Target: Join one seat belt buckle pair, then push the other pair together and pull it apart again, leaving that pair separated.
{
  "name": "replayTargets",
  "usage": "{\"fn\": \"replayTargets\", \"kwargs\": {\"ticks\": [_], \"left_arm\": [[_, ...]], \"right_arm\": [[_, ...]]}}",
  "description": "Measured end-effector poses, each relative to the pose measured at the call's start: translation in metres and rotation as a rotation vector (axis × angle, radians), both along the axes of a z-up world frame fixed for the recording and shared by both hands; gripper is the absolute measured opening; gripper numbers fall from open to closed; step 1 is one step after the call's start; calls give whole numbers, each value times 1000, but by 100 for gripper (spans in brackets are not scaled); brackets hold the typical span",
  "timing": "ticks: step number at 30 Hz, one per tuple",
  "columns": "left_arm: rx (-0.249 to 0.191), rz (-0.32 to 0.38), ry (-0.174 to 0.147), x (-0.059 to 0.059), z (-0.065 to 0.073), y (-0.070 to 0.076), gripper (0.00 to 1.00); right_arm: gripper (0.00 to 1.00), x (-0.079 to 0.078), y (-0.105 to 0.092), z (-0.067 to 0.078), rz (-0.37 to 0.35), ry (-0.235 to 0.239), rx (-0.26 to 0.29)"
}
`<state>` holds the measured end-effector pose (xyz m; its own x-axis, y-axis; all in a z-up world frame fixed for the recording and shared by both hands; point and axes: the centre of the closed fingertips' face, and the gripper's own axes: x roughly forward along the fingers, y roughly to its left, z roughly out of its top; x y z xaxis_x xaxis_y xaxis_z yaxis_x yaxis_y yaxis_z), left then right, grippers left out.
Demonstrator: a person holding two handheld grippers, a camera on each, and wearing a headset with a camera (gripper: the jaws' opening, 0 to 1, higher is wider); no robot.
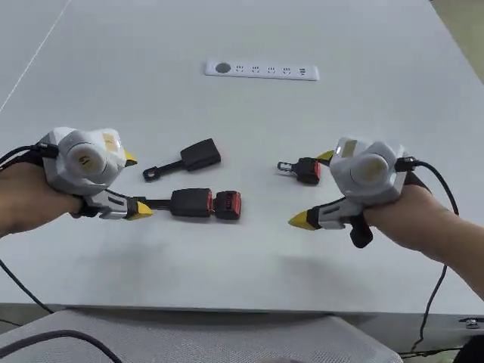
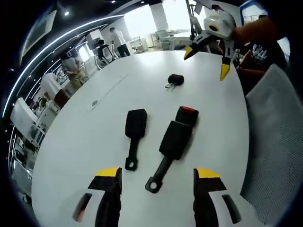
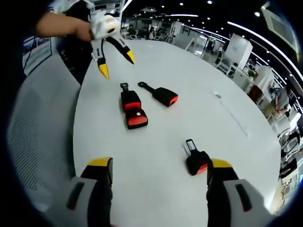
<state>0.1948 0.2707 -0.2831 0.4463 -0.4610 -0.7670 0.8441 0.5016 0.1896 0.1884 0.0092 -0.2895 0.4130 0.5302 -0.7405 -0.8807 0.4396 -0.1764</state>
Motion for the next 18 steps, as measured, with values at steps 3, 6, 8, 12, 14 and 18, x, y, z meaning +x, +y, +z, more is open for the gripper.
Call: {"fn": "replayTargets", "kwargs": {"ticks": [3,6,8,12,14,18], "left_arm": [[-17,49,1,-9,4,10,68],[-37,77,8,-20,4,20,71],[-30,85,8,-25,0,26,72],[-48,160,35,-33,-4,40,79],[-55,176,35,-36,-3,45,82],[-50,166,5,-41,-2,51,90]], "right_arm": [[90,-7,-11,3,-37,-6,19],[92,-13,-19,3,-62,-8,34],[92,-18,-23,1,-87,18,43],[95,-22,-27,3,-103,14,53],[97,-21,-28,5,-107,3,61],[100,-19,-26,11,-110,-23,74]]}}
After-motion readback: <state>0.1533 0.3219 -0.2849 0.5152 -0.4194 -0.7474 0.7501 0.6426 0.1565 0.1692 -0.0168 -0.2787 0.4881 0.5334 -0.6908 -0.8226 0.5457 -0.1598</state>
